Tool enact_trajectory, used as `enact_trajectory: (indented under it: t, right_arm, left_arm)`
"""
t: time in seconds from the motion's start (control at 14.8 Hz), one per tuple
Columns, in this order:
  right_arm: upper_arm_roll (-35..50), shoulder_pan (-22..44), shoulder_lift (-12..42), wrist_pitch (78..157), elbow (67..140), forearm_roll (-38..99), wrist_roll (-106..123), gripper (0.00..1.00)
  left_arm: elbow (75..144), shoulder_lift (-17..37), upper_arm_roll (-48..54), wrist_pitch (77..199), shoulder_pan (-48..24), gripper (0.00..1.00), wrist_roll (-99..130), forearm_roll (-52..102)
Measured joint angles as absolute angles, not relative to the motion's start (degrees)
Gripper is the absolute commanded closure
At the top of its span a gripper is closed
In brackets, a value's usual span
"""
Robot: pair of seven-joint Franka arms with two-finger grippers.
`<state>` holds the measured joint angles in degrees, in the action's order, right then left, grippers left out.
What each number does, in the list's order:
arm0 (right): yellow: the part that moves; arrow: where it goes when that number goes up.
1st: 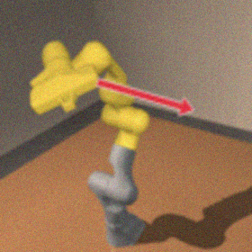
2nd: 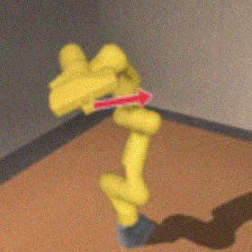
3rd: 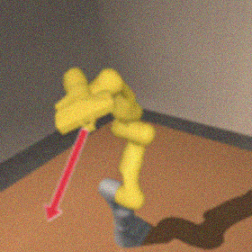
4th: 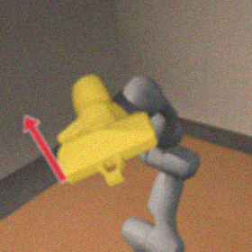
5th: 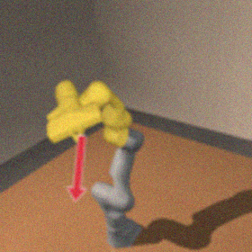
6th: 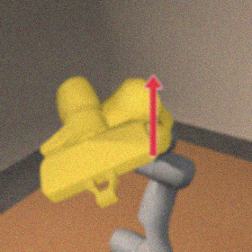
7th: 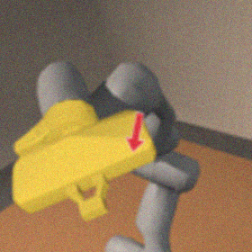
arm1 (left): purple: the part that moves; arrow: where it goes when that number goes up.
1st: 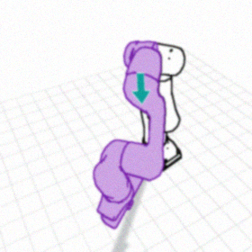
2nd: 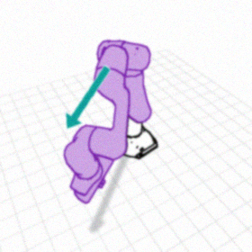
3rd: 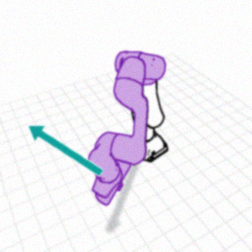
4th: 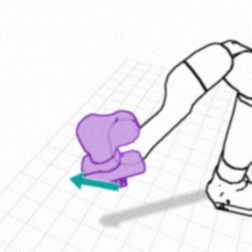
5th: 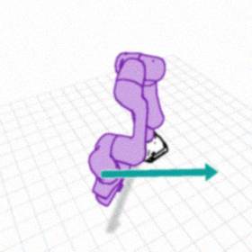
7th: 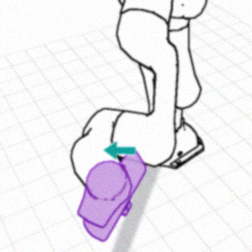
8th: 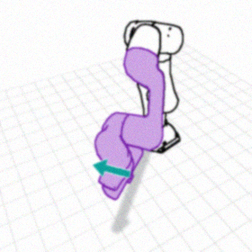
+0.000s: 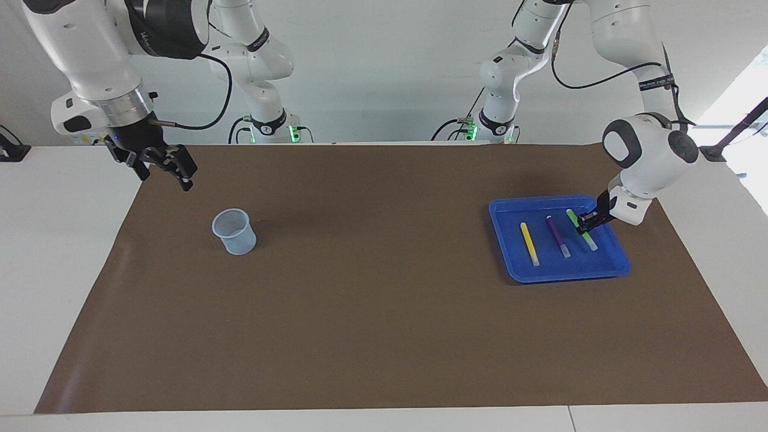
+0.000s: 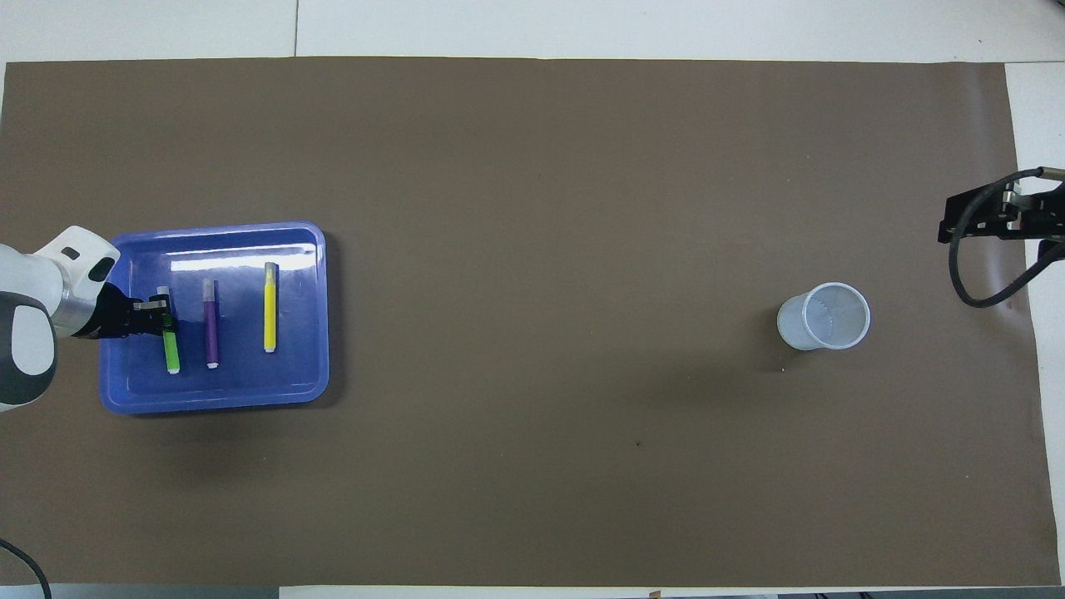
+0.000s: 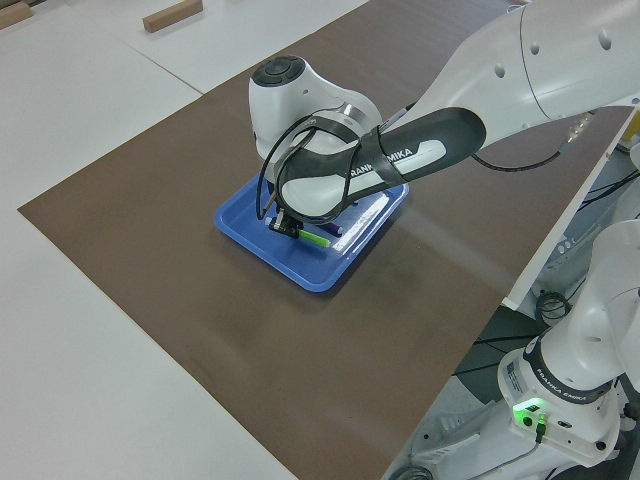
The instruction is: Right arm passes pens to left for tray arrangement
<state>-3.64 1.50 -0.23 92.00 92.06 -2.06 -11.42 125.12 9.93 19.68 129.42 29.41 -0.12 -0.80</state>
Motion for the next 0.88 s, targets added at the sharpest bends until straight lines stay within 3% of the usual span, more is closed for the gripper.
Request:
enact_trajectory:
  t: [0.41,0.47,0.54,0.88]
  right_arm:
    - [-2.32,0.83,-0.74,90.29,93.14,-2.06,-11.40,0.00]
    - [-2.16,0.83,-1.03,89.93,93.33,-2.06,-11.40,0.00]
    - [-1.99,0.84,-1.31,89.85,93.59,-2.06,-11.40,0.00]
    - [-1.73,0.87,-1.79,89.85,94.46,-2.06,-11.40,0.00]
  left_arm:
    - [125.12,9.99,19.69,129.84,29.41,1.00,-2.89,-1.39]
    - [125.12,9.99,19.68,129.87,29.42,0.43,-3.71,-1.41]
    - [125.12,9.99,19.68,129.89,29.41,0.00,-4.40,-1.42]
    - [125.10,10.00,19.68,129.82,29.42,0.00,-5.03,-1.43]
